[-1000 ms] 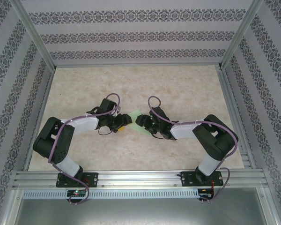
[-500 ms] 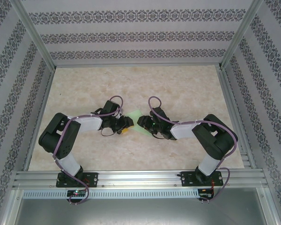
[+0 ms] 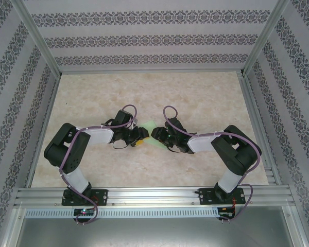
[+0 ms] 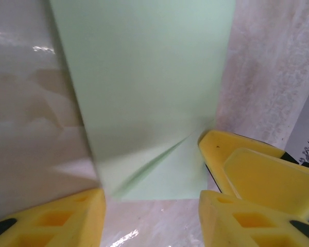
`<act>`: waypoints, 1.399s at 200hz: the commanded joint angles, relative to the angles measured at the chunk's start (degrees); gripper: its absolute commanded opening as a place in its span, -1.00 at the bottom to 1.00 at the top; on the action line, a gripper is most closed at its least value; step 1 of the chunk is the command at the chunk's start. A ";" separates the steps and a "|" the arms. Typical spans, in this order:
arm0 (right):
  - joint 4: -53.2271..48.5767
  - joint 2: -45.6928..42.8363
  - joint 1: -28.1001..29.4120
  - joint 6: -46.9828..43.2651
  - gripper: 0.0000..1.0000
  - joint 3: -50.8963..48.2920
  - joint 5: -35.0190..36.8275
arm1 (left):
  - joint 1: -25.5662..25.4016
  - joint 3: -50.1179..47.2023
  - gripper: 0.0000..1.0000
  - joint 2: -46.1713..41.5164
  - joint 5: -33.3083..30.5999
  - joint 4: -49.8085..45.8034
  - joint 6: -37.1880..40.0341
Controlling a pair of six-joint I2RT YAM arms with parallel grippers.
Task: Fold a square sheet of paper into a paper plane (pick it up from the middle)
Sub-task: Fold the wing for the fifth time at the center of the table.
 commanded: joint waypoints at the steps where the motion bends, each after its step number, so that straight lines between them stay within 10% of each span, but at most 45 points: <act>1: -7.03 3.14 -0.48 0.87 -0.03 -1.23 0.96 | -0.76 0.84 0.07 -0.63 -2.53 -2.91 0.91; 280: -0.18 0.27 -1.49 -5.61 -0.10 -4.40 -0.42 | -1.12 -4.00 -0.27 -1.42 -1.48 17.03 -8.96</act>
